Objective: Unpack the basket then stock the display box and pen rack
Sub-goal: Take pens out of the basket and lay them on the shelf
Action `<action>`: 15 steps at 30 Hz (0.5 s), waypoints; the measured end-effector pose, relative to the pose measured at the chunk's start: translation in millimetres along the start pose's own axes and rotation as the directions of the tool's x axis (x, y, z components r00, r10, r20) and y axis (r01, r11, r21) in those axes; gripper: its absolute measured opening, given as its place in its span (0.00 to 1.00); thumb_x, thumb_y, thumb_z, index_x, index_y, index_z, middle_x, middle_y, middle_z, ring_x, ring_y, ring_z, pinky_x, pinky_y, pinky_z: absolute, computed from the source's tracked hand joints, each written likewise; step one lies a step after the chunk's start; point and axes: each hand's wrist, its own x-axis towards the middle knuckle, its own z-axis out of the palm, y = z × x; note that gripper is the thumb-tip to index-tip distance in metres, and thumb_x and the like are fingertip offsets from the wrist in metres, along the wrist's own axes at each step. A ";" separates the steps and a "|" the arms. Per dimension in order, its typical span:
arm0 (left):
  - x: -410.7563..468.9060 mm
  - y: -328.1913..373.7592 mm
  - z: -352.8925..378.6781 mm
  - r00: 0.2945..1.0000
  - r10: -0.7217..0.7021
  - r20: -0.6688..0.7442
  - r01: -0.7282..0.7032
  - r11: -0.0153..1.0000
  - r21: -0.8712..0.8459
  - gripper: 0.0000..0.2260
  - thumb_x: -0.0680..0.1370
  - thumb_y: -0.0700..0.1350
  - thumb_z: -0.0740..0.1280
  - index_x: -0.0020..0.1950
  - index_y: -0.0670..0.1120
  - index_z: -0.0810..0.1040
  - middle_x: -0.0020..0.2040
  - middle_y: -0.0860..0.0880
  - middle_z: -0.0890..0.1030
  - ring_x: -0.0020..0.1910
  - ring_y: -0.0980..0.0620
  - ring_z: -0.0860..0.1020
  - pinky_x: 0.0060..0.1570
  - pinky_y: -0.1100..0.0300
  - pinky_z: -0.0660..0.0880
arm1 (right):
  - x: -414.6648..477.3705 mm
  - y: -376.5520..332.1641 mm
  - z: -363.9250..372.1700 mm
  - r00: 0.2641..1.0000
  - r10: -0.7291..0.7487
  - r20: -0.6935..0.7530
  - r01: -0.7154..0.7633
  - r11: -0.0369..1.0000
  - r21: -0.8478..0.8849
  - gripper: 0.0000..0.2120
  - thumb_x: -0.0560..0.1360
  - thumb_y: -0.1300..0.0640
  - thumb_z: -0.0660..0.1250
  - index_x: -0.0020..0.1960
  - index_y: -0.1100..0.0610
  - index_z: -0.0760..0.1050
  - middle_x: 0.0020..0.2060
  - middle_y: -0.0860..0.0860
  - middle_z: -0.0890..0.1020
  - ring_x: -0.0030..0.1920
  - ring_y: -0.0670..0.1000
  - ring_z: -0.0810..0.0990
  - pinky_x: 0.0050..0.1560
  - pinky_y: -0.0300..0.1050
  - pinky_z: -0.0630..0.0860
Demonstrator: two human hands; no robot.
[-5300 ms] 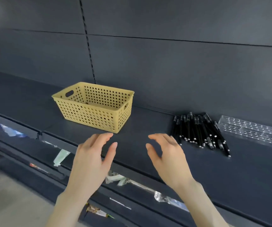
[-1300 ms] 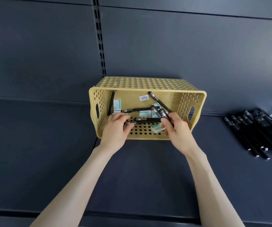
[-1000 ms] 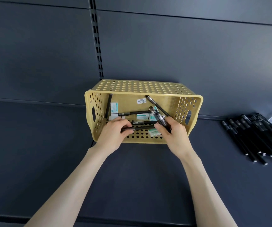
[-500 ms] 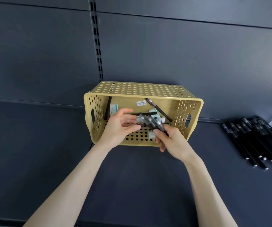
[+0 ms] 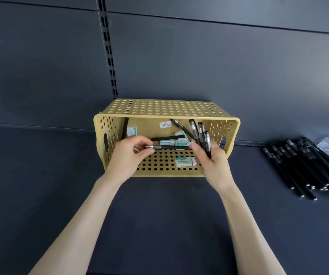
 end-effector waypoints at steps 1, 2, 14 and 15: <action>-1.2 3.1 -6.5 1.000 0.012 0.015 -0.012 1.000 -0.028 0.07 0.72 0.43 0.73 0.48 0.52 0.81 0.42 0.61 0.79 0.43 0.64 0.77 0.43 0.73 0.71 | 0.4 -0.2 0.7 1.000 -0.021 -0.023 0.020 1.000 -0.017 0.03 0.77 0.53 0.64 0.46 0.47 0.76 0.40 0.42 0.76 0.39 0.41 0.76 0.39 0.28 0.70; -1.9 6.9 -11.2 0.999 0.020 0.042 -0.018 0.998 -0.054 0.07 0.73 0.42 0.72 0.48 0.53 0.82 0.43 0.60 0.80 0.44 0.61 0.78 0.44 0.71 0.73 | 0.2 -0.6 2.1 0.999 -0.039 -0.019 0.038 0.998 -0.041 0.03 0.77 0.53 0.65 0.48 0.49 0.77 0.44 0.45 0.77 0.43 0.41 0.76 0.43 0.27 0.70; 9.2 4.3 25.3 0.998 -0.036 -0.043 0.037 0.998 0.041 0.18 0.73 0.44 0.72 0.62 0.45 0.76 0.56 0.51 0.78 0.54 0.56 0.77 0.57 0.62 0.73 | 1.1 3.5 7.8 0.970 0.143 0.195 -0.120 0.985 -0.126 0.12 0.78 0.52 0.63 0.38 0.55 0.76 0.22 0.42 0.69 0.25 0.41 0.65 0.29 0.32 0.63; 11.1 -1.1 27.8 0.997 -0.053 -0.059 0.062 0.984 0.164 0.18 0.74 0.44 0.71 0.63 0.44 0.75 0.59 0.48 0.76 0.58 0.51 0.75 0.61 0.56 0.71 | 1.3 4.0 7.2 0.970 0.172 0.170 -0.159 0.983 -0.087 0.13 0.79 0.52 0.61 0.39 0.55 0.76 0.23 0.43 0.71 0.25 0.42 0.66 0.29 0.32 0.64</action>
